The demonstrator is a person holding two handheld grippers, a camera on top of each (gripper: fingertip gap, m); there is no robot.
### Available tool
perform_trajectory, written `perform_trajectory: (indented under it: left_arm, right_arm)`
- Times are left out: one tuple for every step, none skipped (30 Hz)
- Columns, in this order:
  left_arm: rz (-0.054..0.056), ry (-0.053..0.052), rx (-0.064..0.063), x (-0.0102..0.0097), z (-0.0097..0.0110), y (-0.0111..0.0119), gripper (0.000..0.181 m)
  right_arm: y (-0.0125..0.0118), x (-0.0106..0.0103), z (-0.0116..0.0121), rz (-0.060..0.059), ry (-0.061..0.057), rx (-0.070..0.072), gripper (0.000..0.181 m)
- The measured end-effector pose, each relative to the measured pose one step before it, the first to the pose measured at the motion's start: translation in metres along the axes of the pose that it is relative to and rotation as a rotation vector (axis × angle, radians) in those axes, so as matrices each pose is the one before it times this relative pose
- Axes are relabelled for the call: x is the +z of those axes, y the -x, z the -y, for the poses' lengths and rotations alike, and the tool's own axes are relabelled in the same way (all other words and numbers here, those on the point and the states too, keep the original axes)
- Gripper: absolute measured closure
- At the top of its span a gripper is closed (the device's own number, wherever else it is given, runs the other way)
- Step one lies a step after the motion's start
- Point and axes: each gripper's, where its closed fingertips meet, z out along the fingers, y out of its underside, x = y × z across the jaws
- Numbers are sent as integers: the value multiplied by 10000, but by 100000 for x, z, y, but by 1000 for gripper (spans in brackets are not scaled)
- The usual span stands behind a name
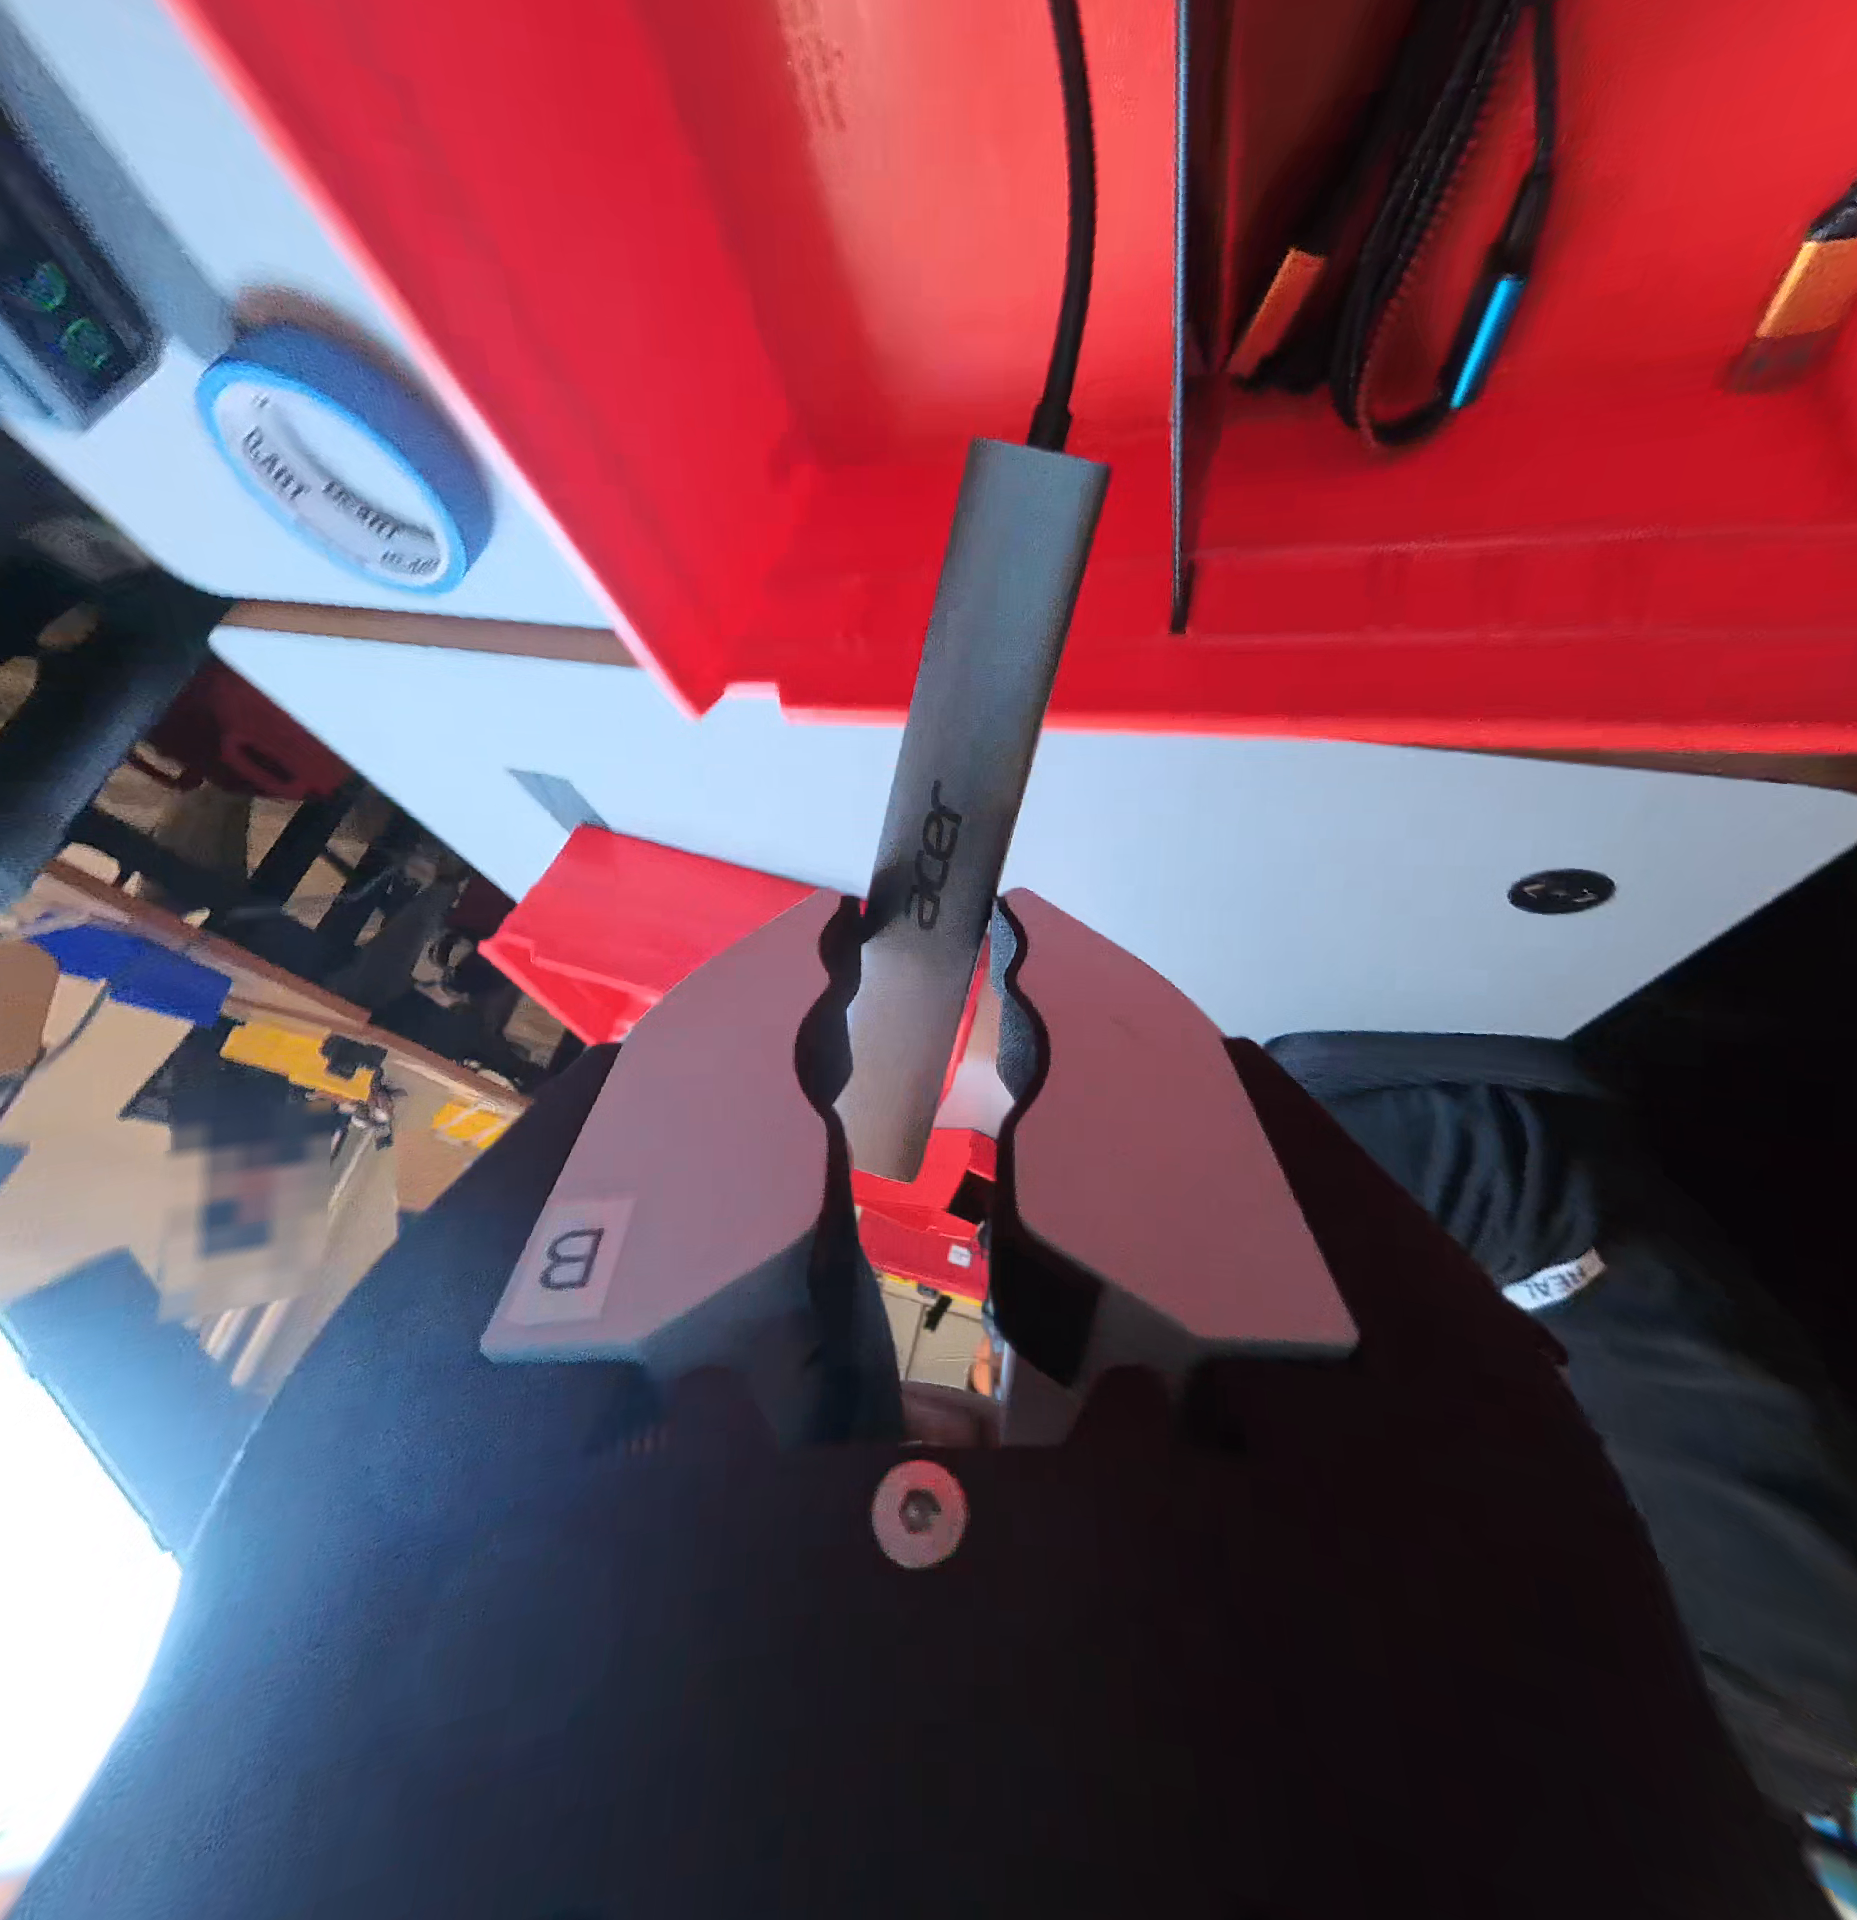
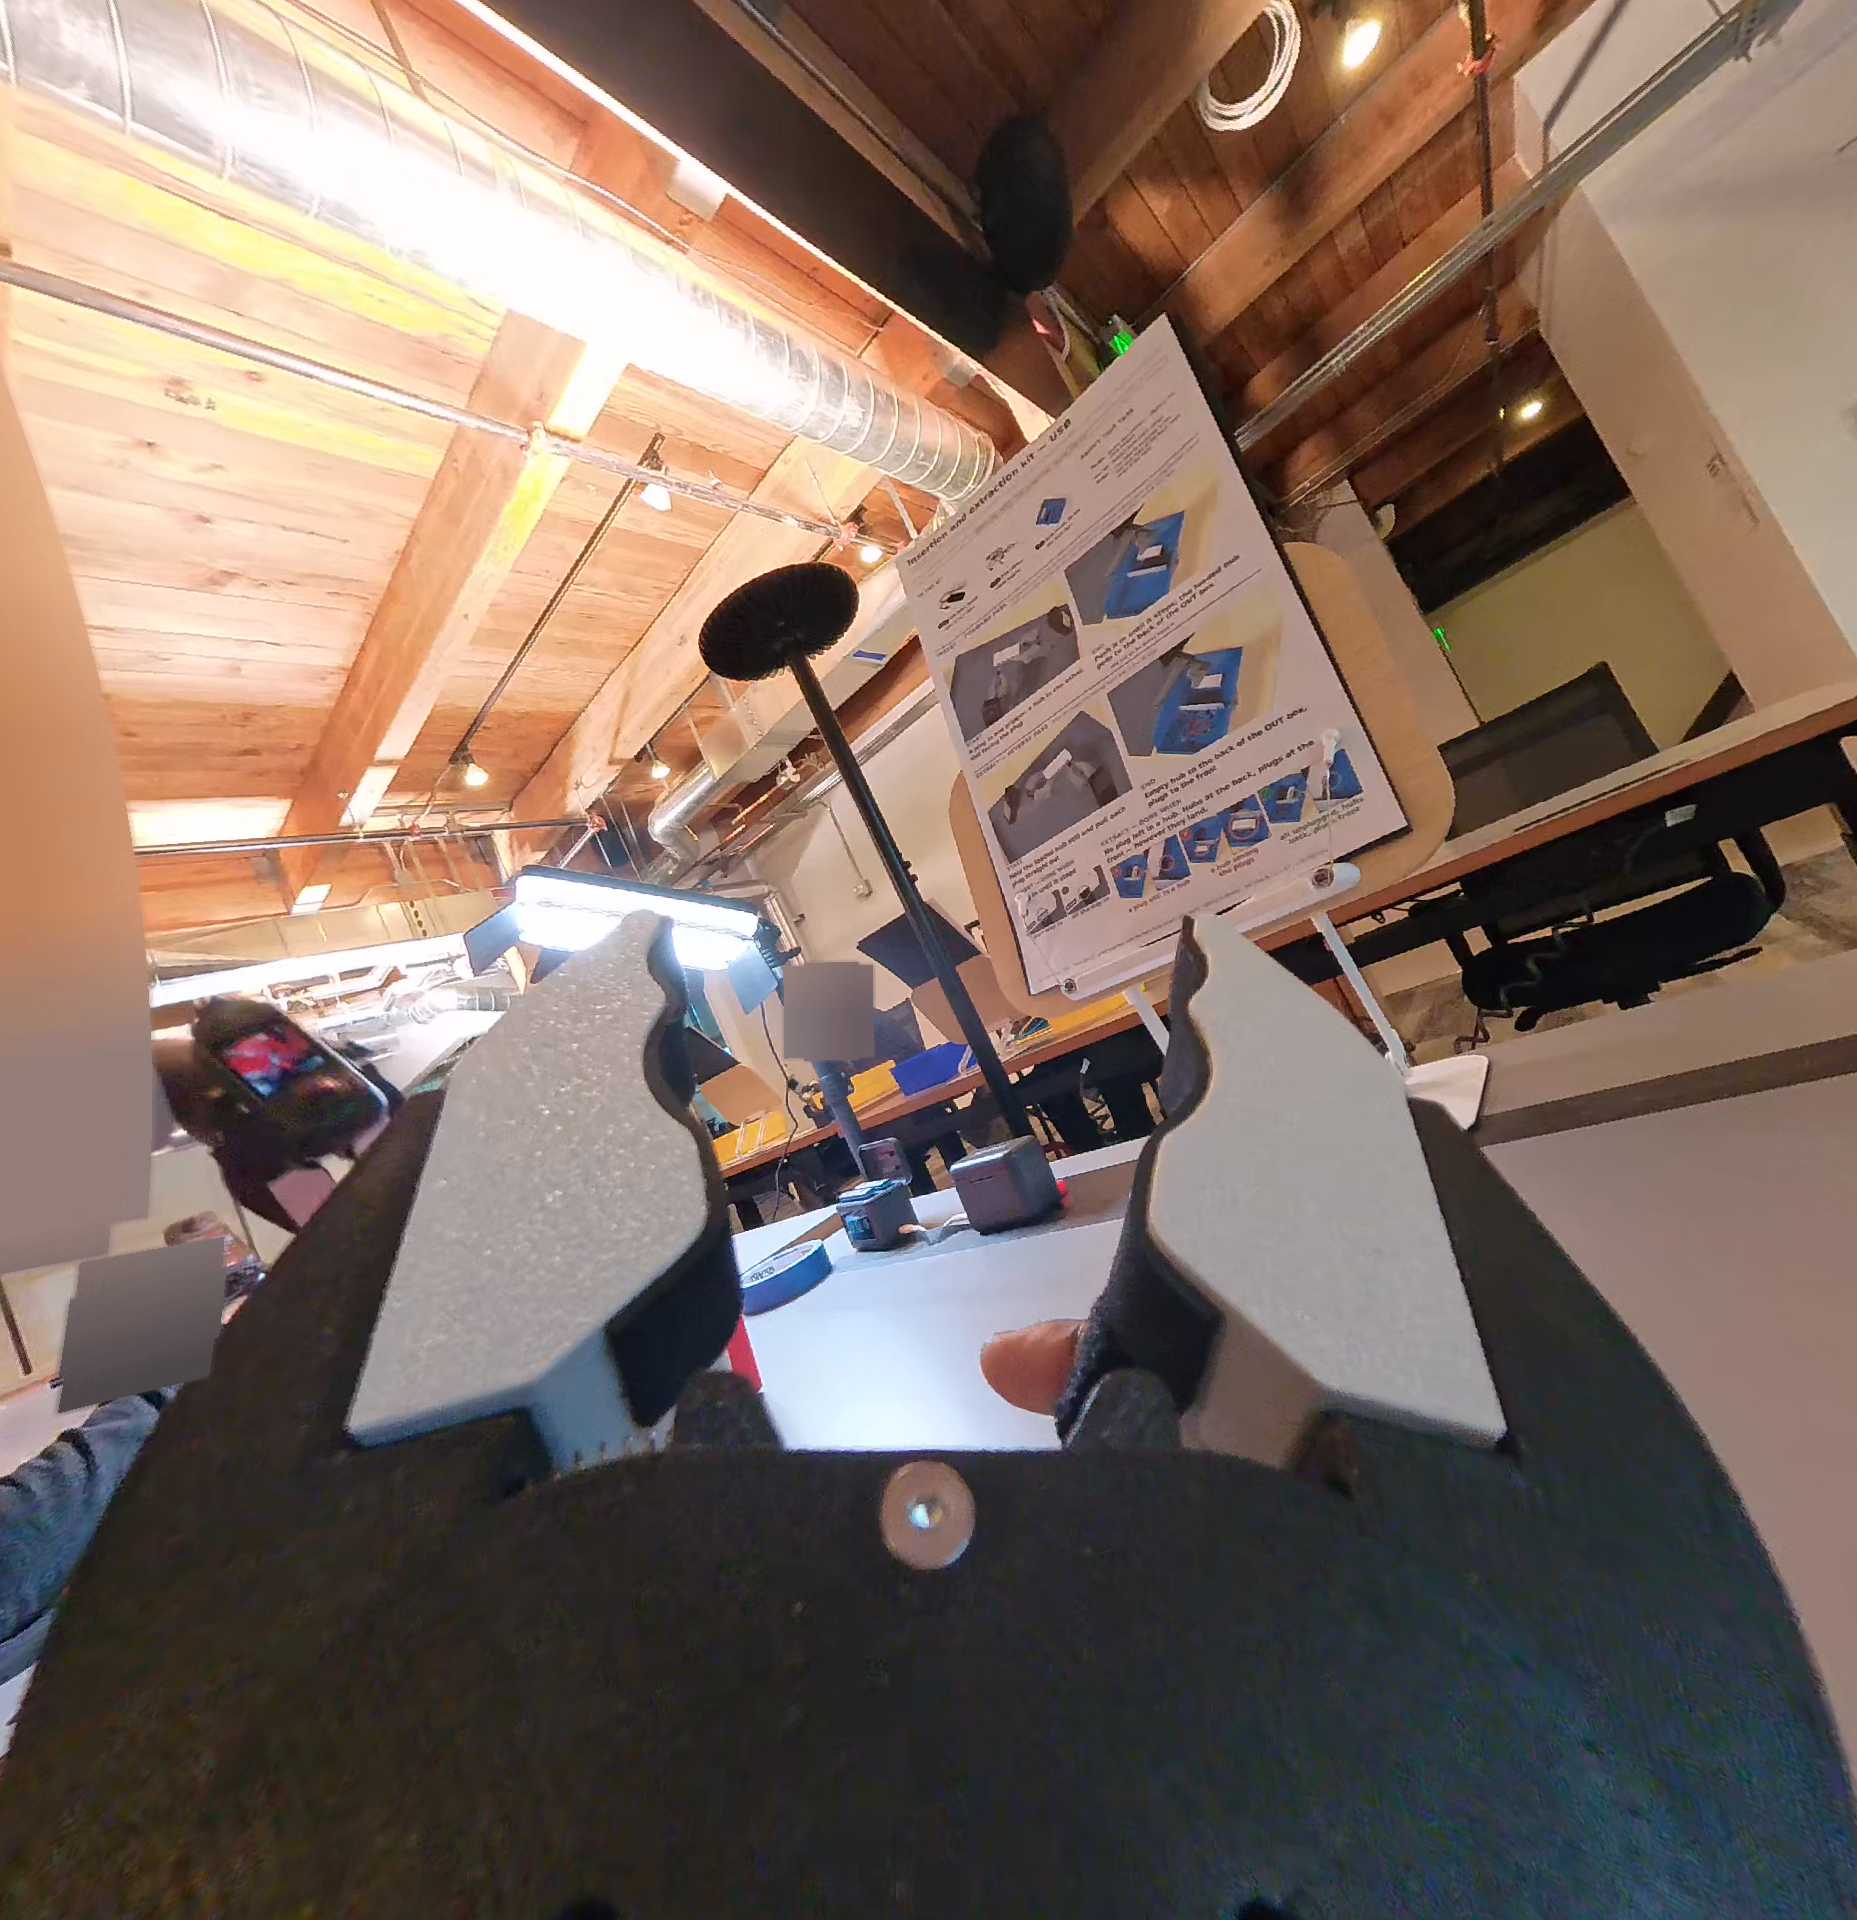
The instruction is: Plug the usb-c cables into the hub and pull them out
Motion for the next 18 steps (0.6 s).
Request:
perform_trajectory:
  left_arm:
    - [270,6,-208,-1331,-714,-10,157]
    - [333,-10,-196,-1303,-693,102,157]
    - [332,-82,-231,-1235,-543,155,157]
    - [414,-109,-208,-1185,-411,277,157]
    - [439,-60,-139,-1150,-371,314,157]
    - [466,-40,-117,-1127,-235,376,157]
    - [526,-128,-148,-1126,-9,494,157]
    - [497,-223,-222,-1112,241,535,158]
    - [532,-229,-210,-1082,362,619,158]
    - [550,-262,-178,-1038,507,663,158]
    - [553,-363,-259,-976,739,695,158]
    - [530,-501,-405,-850,1053,660,158]
    - [505,-616,-485,-667,1336,541,159]
    - [549,-681,-583,-472,1525,459,159]
    - [700,-728,-668,-240,1664,442,159]
    - [382,-688,-565,-32,1685,-312,159]
    - [396,-701,-446,97,1754,-603,159]
    - [515,-724,-509,195,1803,-599,159]
  right_arm:
    - [-37,-5,-23,-15,8,13,92]
    - [-24,-5,4,-10,0,18,92]
    - [-9,-16,3,-2,-3,21,92]
    - [9,0,-14,5,3,17,93]
    - [6,-5,-22,9,10,6,93]
    - [17,5,-45,8,18,-10,94]
    - [19,7,-71,15,30,-20,94]
    - [60,23,-114,34,51,-15,95]
    - [106,34,-161,63,87,1,95]
    - [199,55,-225,115,123,13,96]
    - [298,55,-264,176,143,34,97]
    - [406,67,-297,237,156,38,98]
    - [435,74,-292,246,161,-3,99]
    - [422,75,-325,222,170,-66,100]
    - [397,85,-334,202,177,-132,102]
    - [420,82,-336,199,183,-183,104]
    - [405,91,-344,170,180,-230,104]
    - [387,89,-328,140,169,-295,104]
